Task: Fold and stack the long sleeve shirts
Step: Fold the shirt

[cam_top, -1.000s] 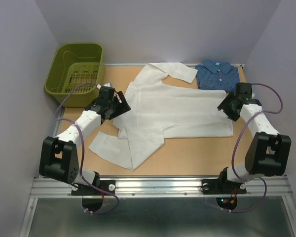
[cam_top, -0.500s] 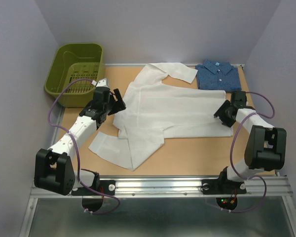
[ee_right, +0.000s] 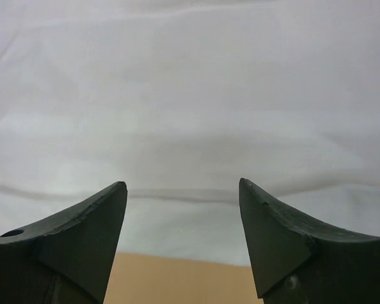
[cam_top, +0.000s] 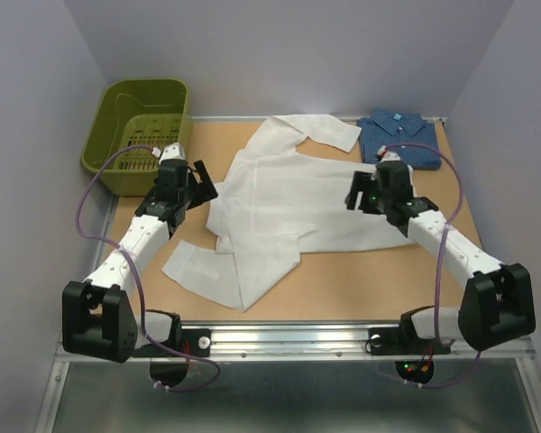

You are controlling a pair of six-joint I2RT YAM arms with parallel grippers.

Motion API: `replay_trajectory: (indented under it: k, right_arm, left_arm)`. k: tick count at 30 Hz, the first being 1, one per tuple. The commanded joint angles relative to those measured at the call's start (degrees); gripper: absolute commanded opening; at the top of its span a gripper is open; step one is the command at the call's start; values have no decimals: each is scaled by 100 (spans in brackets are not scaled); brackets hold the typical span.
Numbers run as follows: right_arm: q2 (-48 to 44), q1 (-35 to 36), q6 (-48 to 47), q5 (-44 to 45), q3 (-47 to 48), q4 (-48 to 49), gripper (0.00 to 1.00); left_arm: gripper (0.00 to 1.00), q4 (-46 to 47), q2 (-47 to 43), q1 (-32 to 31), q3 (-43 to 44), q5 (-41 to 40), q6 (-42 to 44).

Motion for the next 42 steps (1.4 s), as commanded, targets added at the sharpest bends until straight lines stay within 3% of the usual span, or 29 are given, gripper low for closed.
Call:
replay_trajectory:
  k: [1,6,16,21,31,42]
  right_arm:
    - [-87,1595,-585,-442,94,221,78]
    - [475,3443,-779,6,480,221,80]
    - [1943,5370,-1543,-214,1201,212,81]
    - [2453,5776,-1684,-284,1447,177,80]
    - [2718,6453,-1694,524,1799,45,79]
    - [3113,6682,-139,1174,2220,-270,79]
  left_arm:
    - [93,368,-669,260,-185,-46,-5]
    - [97,553,-1135,436,-343,-291,-5]
    - [97,588,-1408,577,-440,-678,39]
    - [97,588,-1479,638,-466,-757,12]
    - [97,580,-1540,700,-475,-766,-32]
    - [97,553,-1593,752,-501,-828,-84]
